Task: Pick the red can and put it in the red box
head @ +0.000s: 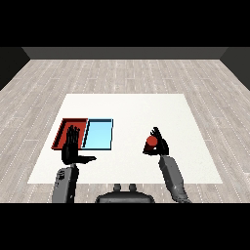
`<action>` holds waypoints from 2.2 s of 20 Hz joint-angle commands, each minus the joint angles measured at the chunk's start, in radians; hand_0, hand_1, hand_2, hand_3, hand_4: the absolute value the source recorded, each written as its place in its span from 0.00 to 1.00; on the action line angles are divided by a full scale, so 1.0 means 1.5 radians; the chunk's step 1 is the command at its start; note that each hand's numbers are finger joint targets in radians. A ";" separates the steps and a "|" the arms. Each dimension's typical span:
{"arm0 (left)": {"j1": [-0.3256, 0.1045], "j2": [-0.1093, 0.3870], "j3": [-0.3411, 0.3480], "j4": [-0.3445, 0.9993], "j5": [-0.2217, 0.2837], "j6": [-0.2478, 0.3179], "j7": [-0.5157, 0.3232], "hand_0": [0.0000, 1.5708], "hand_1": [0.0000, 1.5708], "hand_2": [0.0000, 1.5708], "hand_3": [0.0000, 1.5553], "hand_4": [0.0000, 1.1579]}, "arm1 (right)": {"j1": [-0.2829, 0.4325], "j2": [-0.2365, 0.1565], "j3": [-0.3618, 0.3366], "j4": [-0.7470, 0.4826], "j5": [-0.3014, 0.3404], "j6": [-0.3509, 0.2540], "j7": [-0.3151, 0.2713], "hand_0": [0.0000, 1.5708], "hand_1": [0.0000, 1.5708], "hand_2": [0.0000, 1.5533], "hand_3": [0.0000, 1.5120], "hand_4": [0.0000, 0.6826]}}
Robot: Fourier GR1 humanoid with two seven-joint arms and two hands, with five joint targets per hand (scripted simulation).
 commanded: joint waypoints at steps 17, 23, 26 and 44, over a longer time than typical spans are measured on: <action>-0.017 -0.001 -0.003 0.014 -0.012 0.001 -0.001 0.00 0.00 0.00 0.00 0.00 | -0.097 0.017 0.018 0.075 0.054 -0.150 0.026 0.97 0.97 0.97 0.97 0.72; 0.015 -0.020 -0.015 0.001 -0.023 0.010 -0.030 0.00 0.00 0.00 0.00 0.00 | -0.116 0.017 0.028 0.114 0.101 -0.195 0.028 0.98 0.98 0.95 0.94 0.84; -0.023 0.006 0.013 -0.004 0.013 -0.005 0.017 0.00 0.00 0.00 0.00 0.00 | -0.128 0.012 0.028 0.188 0.126 -0.188 -0.027 0.97 0.97 0.95 0.94 0.81; -0.024 -0.012 -0.014 0.011 -0.012 0.006 0.015 0.00 0.00 0.00 0.00 0.00 | -0.030 -0.018 0.042 -0.115 0.103 -0.175 0.059 0.98 0.98 0.94 0.91 0.85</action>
